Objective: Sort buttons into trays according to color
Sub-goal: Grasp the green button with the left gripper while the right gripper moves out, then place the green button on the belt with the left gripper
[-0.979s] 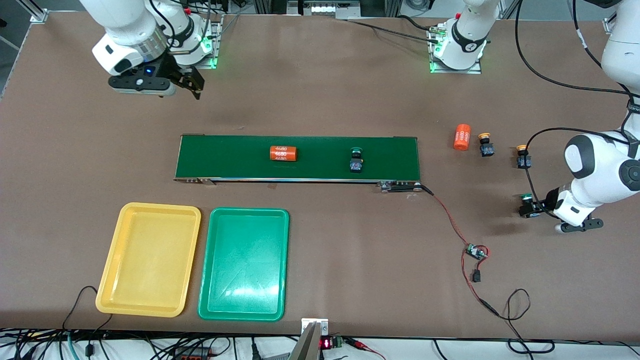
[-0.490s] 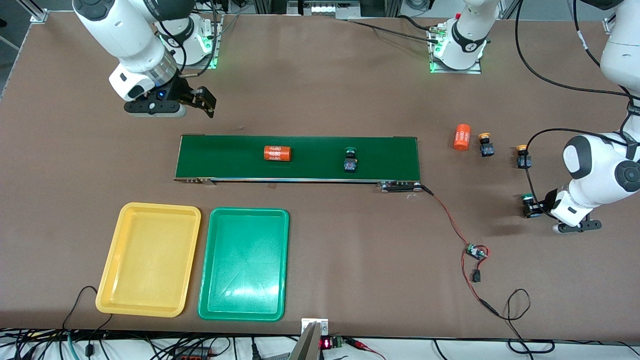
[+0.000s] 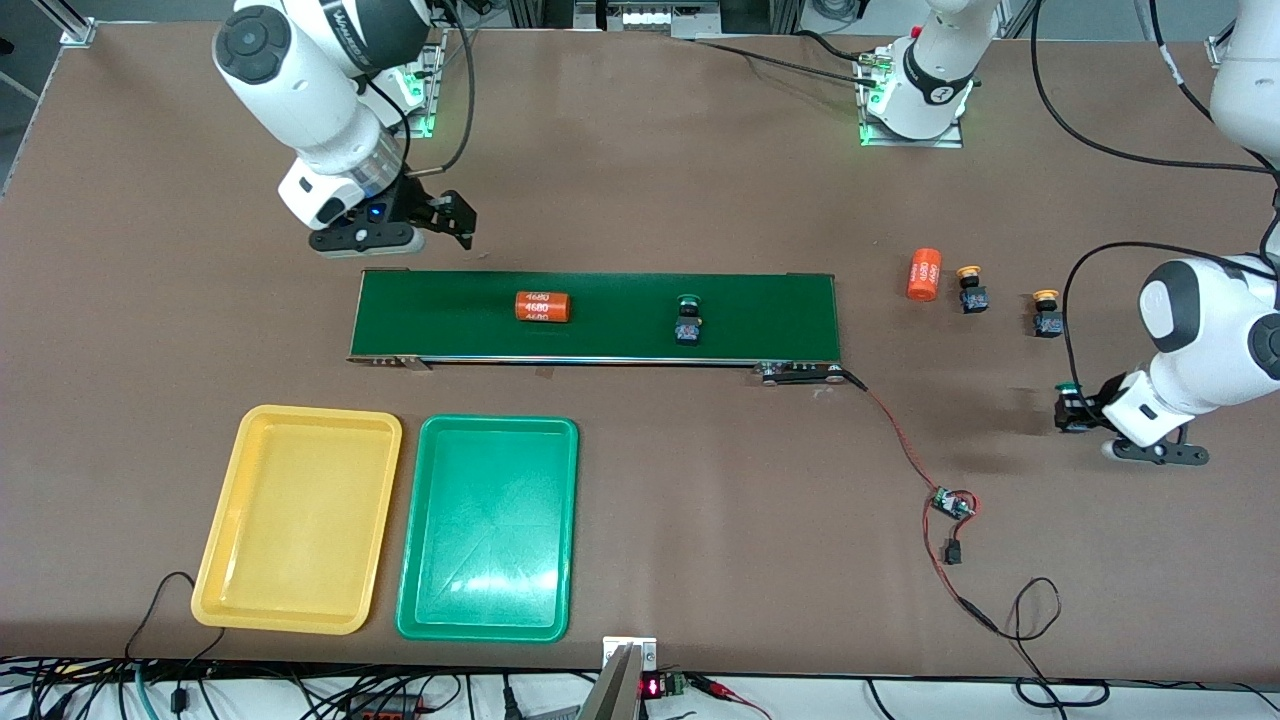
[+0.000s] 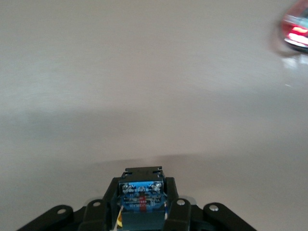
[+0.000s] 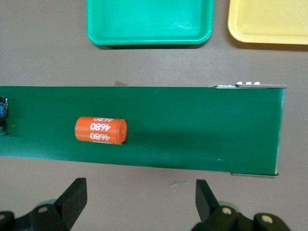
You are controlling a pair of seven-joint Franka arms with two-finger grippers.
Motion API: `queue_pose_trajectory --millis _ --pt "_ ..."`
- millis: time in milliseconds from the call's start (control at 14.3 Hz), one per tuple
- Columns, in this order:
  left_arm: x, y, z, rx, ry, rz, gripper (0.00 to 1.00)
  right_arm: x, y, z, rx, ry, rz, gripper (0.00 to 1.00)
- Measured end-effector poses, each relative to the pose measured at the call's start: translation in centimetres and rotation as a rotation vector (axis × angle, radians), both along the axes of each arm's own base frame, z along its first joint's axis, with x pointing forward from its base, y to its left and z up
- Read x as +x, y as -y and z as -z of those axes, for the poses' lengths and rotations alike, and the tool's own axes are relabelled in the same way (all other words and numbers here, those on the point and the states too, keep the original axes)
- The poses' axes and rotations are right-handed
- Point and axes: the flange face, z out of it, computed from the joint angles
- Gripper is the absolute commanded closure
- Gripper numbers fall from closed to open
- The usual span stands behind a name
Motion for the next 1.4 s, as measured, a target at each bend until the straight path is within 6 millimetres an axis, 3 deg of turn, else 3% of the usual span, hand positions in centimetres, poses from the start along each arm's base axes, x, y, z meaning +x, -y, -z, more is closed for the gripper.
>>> queue_pose_trajectory --millis 350,559,909,1119,1259,1399 --pt "-0.1 11.1 -6.7 0.000 -0.079 0.150 1.00 -1.3 -3.4 0.9 -0.053 -0.005 0.025 0.00" --pt "-1.6 18.6 -8.8 -0.015 -0.148 0.185 1.00 -2.1 -5.6 1.6 -0.072 -0.009 0.050 0.00" --pt "-4.6 29.8 -8.6 -0.026 -0.209 0.192 1.00 -2.0 -8.5 2.3 -0.086 -0.010 0.093 0.00" --pt "-7.3 36.8 -8.0 0.005 -0.223 0.191 1.00 -1.7 -9.1 2.8 -0.087 -0.014 0.099 0.00" --pt "-8.8 40.0 -7.6 0.002 -0.217 0.185 1.00 -1.6 -9.5 2.9 -0.086 -0.011 0.091 0.00" --pt "-9.6 41.6 -6.8 -0.028 -0.193 0.166 1.00 -1.7 -10.1 2.9 -0.089 -0.005 0.088 0.00"
